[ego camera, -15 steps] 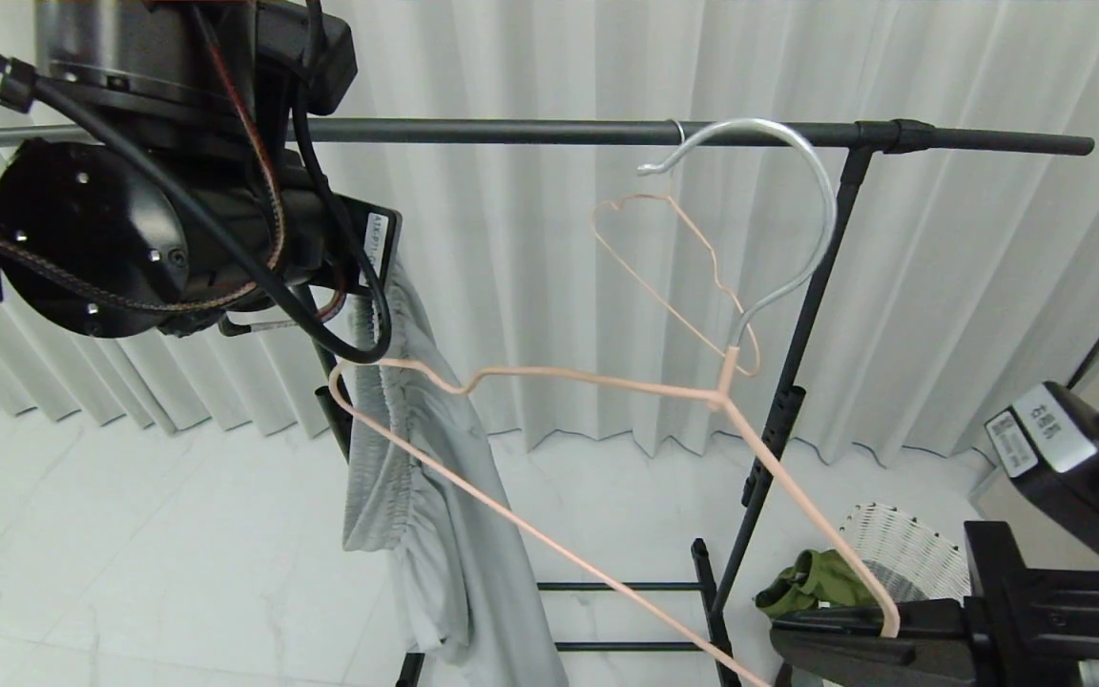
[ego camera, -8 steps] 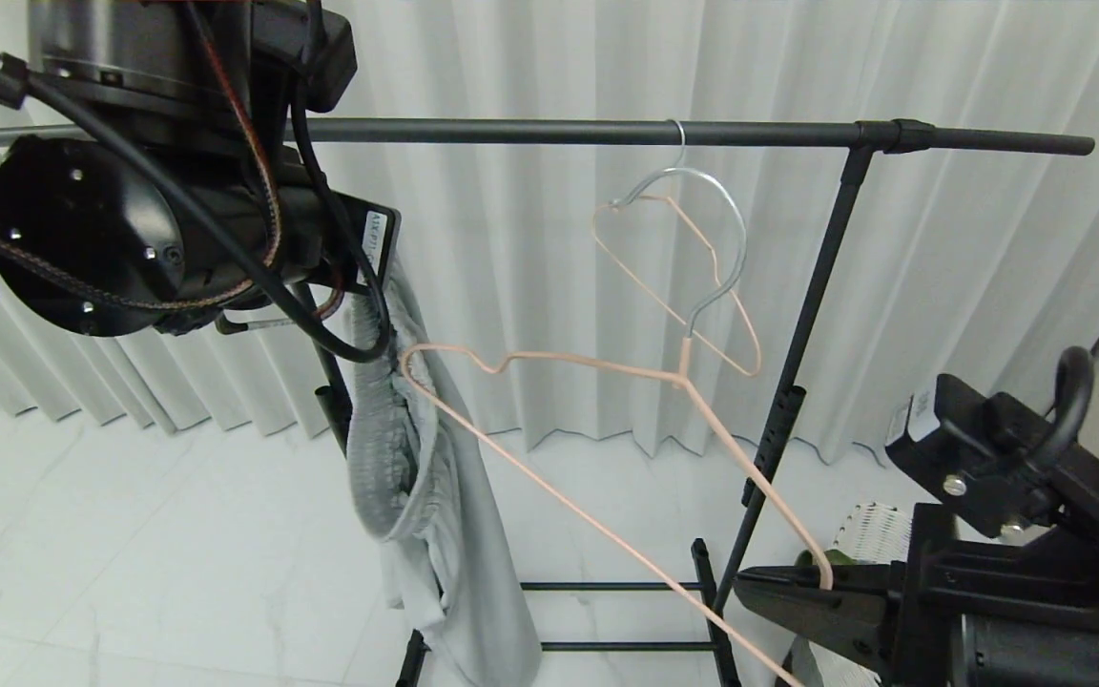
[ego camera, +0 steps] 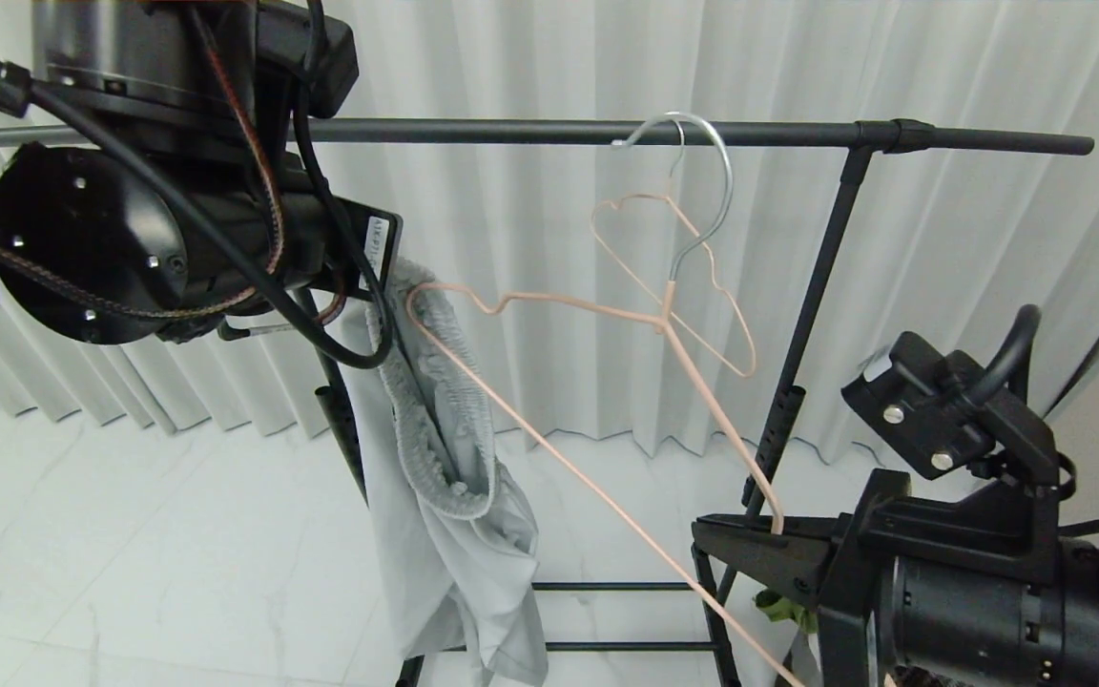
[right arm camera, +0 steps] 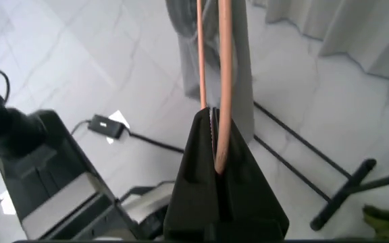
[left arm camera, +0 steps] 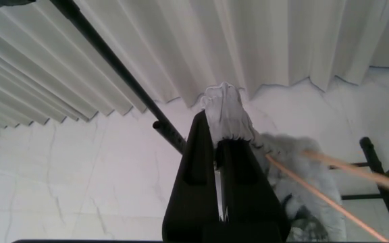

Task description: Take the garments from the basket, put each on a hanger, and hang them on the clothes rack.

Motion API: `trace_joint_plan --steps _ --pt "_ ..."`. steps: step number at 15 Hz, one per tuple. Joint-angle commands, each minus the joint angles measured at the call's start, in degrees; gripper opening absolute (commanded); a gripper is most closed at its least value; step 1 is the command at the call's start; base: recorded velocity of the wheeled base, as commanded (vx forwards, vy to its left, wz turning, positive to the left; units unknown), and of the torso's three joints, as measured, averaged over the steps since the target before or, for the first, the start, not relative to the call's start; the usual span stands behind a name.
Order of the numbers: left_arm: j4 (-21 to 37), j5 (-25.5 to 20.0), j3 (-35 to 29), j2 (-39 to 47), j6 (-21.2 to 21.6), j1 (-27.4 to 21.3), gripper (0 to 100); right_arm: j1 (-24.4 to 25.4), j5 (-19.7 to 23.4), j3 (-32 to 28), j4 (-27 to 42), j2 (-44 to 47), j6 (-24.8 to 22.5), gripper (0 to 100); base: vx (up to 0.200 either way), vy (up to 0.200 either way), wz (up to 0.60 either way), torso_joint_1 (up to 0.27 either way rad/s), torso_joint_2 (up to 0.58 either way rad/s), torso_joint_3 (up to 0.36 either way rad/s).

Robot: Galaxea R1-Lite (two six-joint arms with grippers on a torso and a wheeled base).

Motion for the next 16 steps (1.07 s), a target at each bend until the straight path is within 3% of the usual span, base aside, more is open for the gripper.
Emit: trace_joint_plan --steps 1,5,9,12,16 --pt "0.04 0.0 0.36 -0.46 -0.29 -0.54 0 -0.01 0.27 0.04 -1.46 1.53 0.01 0 0.0 0.0 0.0 0.0 0.0 0.0" --pt "0.04 -0.52 2.39 -1.6 -0.64 -2.21 0 0.08 1.41 0.04 -2.69 2.94 -0.07 0 0.0 0.0 0.0 0.0 0.0 0.0" --pt "0.13 -5.89 7.75 -5.73 0.76 -3.88 0 0.08 2.82 0.3 -2.69 3.29 -0.16 0 0.0 0.0 0.0 0.0 0.0 0.0" --pt "0.13 -6.32 8.63 -7.05 0.5 -5.11 0 0.08 2.73 0.22 -2.77 4.96 0.01 0 0.0 0.0 0.0 0.0 0.0 0.0" --pt "0.04 -6.32 8.8 -8.1 -1.35 -9.33 0 0.08 2.73 0.04 -10.42 10.85 0.01 0 0.0 0.0 0.0 0.0 0.0 0.0"
